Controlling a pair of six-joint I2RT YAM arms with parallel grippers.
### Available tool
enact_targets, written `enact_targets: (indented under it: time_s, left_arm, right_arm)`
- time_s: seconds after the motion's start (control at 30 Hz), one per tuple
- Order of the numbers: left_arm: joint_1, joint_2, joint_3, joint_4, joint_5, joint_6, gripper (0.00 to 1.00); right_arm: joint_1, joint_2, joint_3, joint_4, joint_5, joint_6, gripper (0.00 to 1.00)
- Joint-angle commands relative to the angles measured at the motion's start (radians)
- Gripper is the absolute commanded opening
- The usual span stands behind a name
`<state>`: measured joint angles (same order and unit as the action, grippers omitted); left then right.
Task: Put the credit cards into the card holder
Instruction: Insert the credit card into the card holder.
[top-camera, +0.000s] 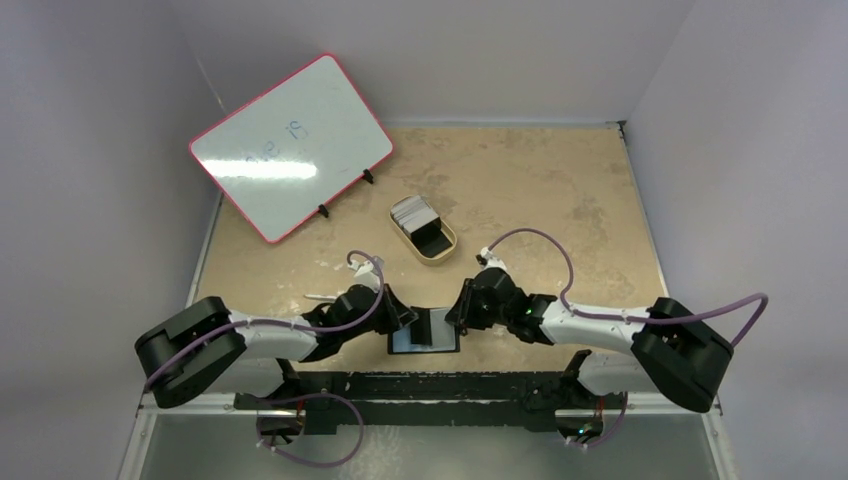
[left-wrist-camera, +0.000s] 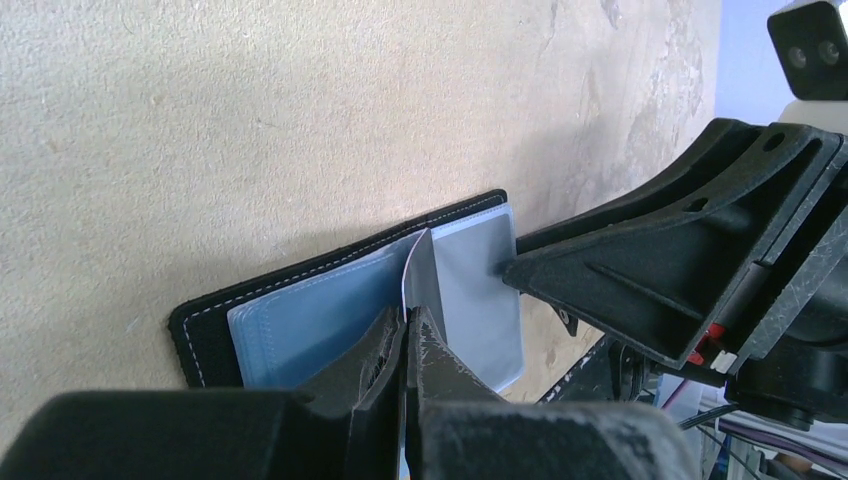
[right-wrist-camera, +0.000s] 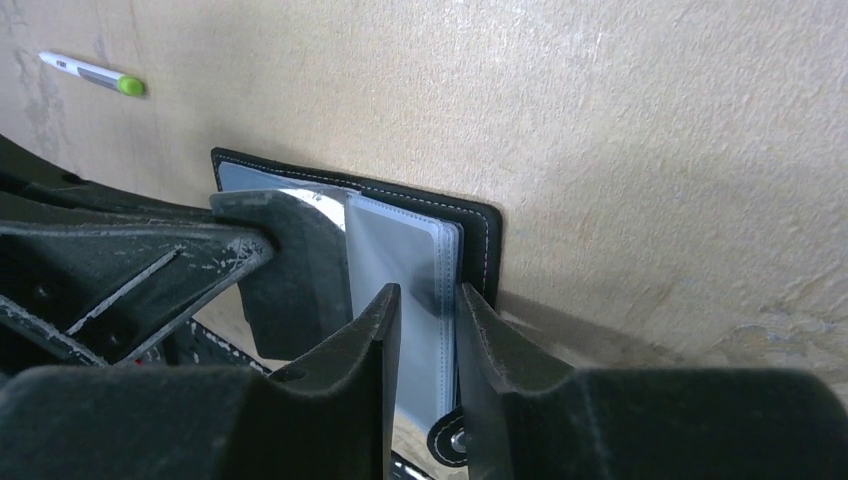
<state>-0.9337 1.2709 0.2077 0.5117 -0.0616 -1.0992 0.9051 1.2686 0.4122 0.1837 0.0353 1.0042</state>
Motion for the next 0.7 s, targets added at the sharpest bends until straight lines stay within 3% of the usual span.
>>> enact_targets:
  time_s: [0.0, 0.4, 0.67]
  left_arm:
    - [-0.016, 0.050, -0.025, 0.103, -0.053, -0.006, 0.00]
    - [-0.048, 0.084, -0.022, 0.112, -0.039, -0.069, 0.00]
    - [-0.051, 0.039, 0.015, -0.063, -0.031, -0.072, 0.00]
  right_arm:
    - [0.011, -0.038, -0.016, 0.015, 0.003, 0.045, 0.29]
    - [0.013, -0.070, -0.036, 0.038, 0.034, 0.082, 0.28]
    - [0.013, -0.080, -0.029, 0.026, 0.048, 0.077, 0.28]
